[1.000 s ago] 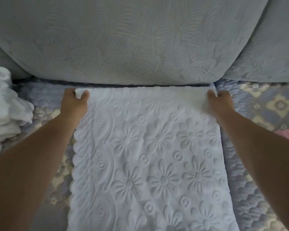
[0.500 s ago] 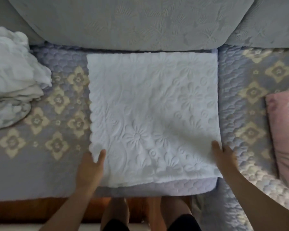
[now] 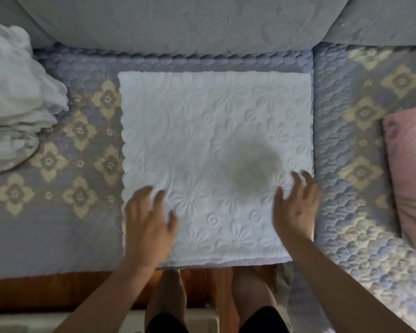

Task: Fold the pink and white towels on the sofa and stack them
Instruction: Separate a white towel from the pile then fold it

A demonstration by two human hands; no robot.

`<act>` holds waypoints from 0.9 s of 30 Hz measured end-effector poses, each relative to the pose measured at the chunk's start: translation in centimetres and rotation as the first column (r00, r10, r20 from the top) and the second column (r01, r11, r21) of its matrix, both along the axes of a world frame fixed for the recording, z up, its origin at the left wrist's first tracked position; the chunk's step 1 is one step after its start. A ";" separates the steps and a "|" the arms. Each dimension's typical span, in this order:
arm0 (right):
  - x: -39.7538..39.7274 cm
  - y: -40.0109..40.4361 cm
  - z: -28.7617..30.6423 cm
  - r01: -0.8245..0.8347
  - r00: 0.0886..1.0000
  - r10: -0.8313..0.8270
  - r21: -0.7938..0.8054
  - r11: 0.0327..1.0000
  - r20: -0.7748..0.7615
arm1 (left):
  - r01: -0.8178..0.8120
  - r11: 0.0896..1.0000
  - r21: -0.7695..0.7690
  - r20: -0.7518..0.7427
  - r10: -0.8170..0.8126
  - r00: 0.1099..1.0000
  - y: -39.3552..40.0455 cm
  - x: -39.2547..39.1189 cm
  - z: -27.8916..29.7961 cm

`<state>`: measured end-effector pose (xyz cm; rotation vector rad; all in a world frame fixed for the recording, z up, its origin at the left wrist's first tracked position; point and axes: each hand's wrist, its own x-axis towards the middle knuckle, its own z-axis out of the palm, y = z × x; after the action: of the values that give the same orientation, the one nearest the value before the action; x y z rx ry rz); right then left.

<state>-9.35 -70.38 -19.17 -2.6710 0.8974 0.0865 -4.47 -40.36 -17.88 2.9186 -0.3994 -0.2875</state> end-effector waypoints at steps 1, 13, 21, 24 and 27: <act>1.2 2.0 -0.2 -0.102 0.993 0.100 0.040 0.994 0.060 | 0.088 0.994 -0.067 0.010 -0.088 0.996 -2.7 0.5 -0.2; -4.3 0.5 -7.4 -0.551 0.835 0.549 -0.065 0.832 -0.046 | 0.593 0.805 0.016 -0.081 -0.590 0.803 -3.3 -4.0 -9.0; -10.4 7.6 0.5 0.142 0.990 -0.141 0.322 0.936 -0.027 | 0.767 0.641 -0.005 -0.184 -0.755 0.630 -0.8 -5.9 -5.8; -12.9 11.9 1.3 0.508 0.860 -0.350 0.558 0.656 -0.371 | 0.662 0.747 -0.062 -0.158 -0.662 0.732 -1.5 -6.3 -5.1; -14.1 14.9 0.9 0.220 0.970 -0.121 0.559 0.800 -0.209 | 0.579 0.793 -0.187 -0.109 -0.603 0.791 -2.0 -6.0 -5.0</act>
<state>-23.44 -55.43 -18.22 -2.0231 0.9688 0.4680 -10.46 -42.36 -22.88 2.5174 -1.2555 -0.5499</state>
